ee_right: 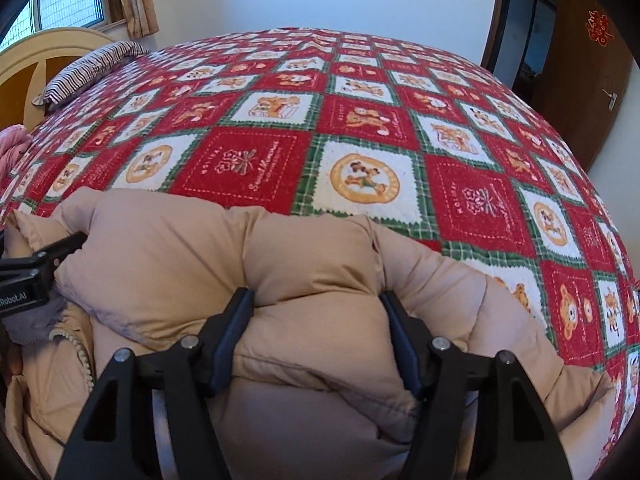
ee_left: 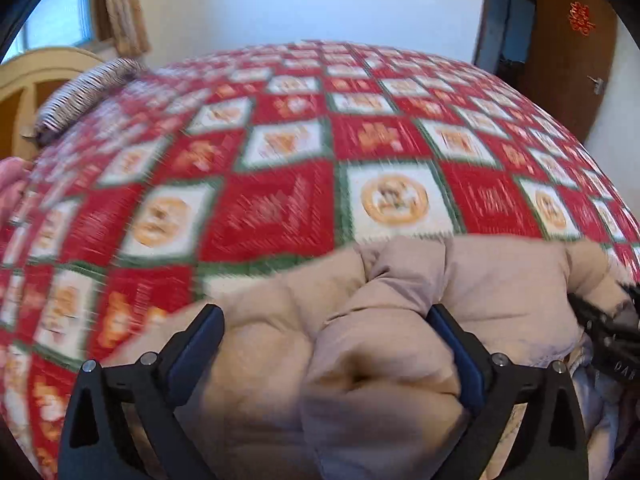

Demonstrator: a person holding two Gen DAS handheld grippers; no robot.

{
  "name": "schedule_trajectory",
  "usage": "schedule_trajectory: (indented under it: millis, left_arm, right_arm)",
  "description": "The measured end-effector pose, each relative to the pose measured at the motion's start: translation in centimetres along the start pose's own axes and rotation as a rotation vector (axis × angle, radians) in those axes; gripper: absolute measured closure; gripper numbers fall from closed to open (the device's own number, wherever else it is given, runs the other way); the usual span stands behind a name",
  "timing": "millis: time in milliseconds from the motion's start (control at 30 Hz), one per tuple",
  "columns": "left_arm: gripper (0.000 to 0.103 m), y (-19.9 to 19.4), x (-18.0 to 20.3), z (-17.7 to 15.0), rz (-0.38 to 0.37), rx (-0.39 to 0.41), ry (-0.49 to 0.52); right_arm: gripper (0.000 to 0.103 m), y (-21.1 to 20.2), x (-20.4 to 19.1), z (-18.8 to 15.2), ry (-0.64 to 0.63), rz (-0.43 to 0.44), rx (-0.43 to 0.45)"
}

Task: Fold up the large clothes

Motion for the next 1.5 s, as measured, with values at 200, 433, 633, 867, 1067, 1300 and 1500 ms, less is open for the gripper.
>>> schedule_trajectory:
  millis: [200,433,633,867,1067,1300,1500]
  left_arm:
    - [0.003,-5.8,1.2,2.8,-0.148,0.112,-0.109]
    - [0.002,1.7,4.1,-1.9,-0.042,-0.126,-0.008]
    - [0.001,1.8,3.9,-2.5,-0.055,-0.095,-0.034]
    - [0.001,2.4,4.1,-2.4,-0.045,-0.091,-0.034]
    - [0.001,2.4,4.1,-2.4,-0.040,-0.083,-0.033]
    - [0.001,2.4,4.1,-2.5,-0.033,-0.083,-0.026]
    - [0.001,2.5,4.1,-2.5,-0.031,-0.081,-0.025]
  right_arm:
    - [0.035,-5.2,1.4,1.3,0.042,-0.009,0.153]
    - [0.055,-3.2,2.8,0.2,0.096,-0.034,0.080]
    - [0.054,-1.5,3.0,-1.0,0.105,-0.005,0.047]
    - [0.053,-1.0,2.7,-1.0,0.088,-0.030,0.040]
    - [0.053,-0.7,2.4,-1.0,0.065,-0.068,0.036]
    - [0.053,-0.6,2.4,-1.0,0.060,-0.076,0.034]
    - [0.053,-0.5,2.4,-1.0,0.059,-0.078,0.033]
Point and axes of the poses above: each gripper's, at about its wrist camera, not at the fingertips, and y roughly the way its jaws point, x to its right, z to its top, the point moved 6 cm from there along y, roughly the way its jaws point, and after that the axes turned 2 degrees about -y, right-handed, at the moved point
